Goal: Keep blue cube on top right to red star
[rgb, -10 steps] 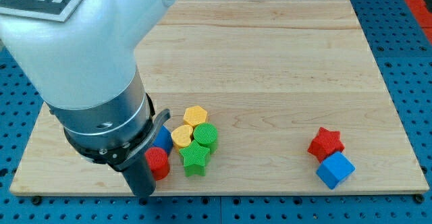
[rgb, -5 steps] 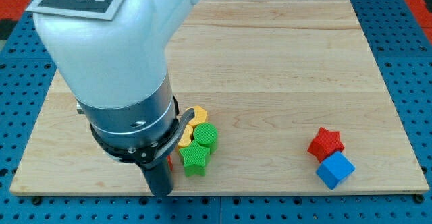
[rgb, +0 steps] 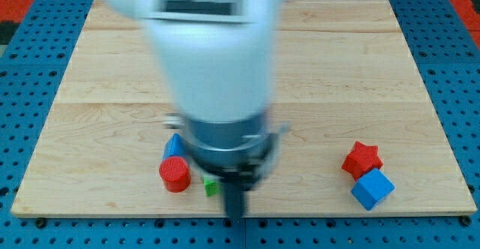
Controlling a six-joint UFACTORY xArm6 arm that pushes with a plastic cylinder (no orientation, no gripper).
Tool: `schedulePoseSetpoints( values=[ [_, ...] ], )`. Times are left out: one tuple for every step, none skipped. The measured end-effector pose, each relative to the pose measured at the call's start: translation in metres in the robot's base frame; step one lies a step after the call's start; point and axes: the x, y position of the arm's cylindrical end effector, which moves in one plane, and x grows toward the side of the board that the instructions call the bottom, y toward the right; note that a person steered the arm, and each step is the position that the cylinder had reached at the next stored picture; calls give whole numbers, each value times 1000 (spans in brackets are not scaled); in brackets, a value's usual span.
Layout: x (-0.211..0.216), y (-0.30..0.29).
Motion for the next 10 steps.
schedulePoseSetpoints(
  values=[
    [0, 67],
    [0, 131],
    [0, 175],
    [0, 210],
    [-2, 230],
    [-4, 202],
    [-10, 188],
    [-22, 187],
    [-48, 188],
    [-77, 188]
  ],
)
